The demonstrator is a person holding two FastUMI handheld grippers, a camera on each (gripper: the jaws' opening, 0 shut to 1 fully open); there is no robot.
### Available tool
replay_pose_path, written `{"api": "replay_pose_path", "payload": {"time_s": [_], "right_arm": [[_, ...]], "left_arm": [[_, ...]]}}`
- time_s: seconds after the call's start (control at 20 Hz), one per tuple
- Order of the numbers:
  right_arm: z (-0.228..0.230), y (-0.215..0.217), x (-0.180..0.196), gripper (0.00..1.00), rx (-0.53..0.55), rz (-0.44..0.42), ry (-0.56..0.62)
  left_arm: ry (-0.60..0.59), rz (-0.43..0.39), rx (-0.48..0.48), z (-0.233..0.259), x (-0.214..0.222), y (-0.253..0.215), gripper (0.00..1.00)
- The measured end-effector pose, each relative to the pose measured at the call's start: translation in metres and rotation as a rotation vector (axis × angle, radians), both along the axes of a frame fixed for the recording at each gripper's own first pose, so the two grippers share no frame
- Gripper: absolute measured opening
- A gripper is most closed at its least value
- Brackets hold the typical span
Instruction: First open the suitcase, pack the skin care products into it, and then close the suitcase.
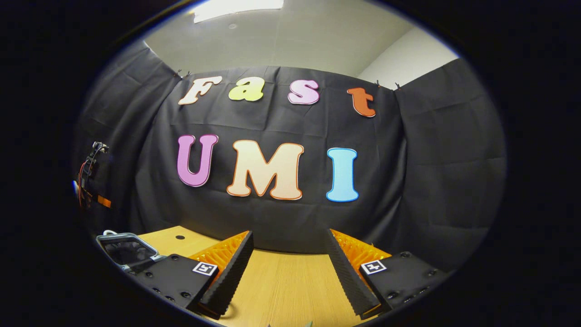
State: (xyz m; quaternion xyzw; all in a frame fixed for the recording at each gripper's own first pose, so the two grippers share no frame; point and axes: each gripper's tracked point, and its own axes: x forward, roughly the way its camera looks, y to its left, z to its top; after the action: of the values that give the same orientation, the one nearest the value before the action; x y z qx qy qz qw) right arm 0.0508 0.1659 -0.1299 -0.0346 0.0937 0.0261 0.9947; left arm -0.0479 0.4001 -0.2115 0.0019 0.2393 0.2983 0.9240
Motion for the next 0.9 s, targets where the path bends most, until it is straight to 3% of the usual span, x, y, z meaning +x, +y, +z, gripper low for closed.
{"api": "replay_pose_path", "payload": {"time_s": [0.3, 0.6, 0.75, 0.9], "right_arm": [[0.019, -0.032, 0.007, 0.98, 0.033, 0.041, -0.027], [0.027, -0.054, 0.002, 0.98, 0.053, 0.106, -0.045], [0.027, -0.062, -0.002, 0.98, 0.081, 0.134, -0.039], [0.030, -0.071, -0.006, 0.98, 0.092, 0.162, -0.047]], "left_arm": [[-0.227, -0.082, 0.029, 0.073, 0.013, -0.109, 0.92], [-0.243, -0.198, 0.064, 0.094, 0.030, -0.200, 0.95], [-0.269, -0.215, 0.096, 0.099, 0.038, -0.230, 0.94], [-0.287, -0.225, 0.051, 0.095, 0.042, -0.266, 0.96]]}}
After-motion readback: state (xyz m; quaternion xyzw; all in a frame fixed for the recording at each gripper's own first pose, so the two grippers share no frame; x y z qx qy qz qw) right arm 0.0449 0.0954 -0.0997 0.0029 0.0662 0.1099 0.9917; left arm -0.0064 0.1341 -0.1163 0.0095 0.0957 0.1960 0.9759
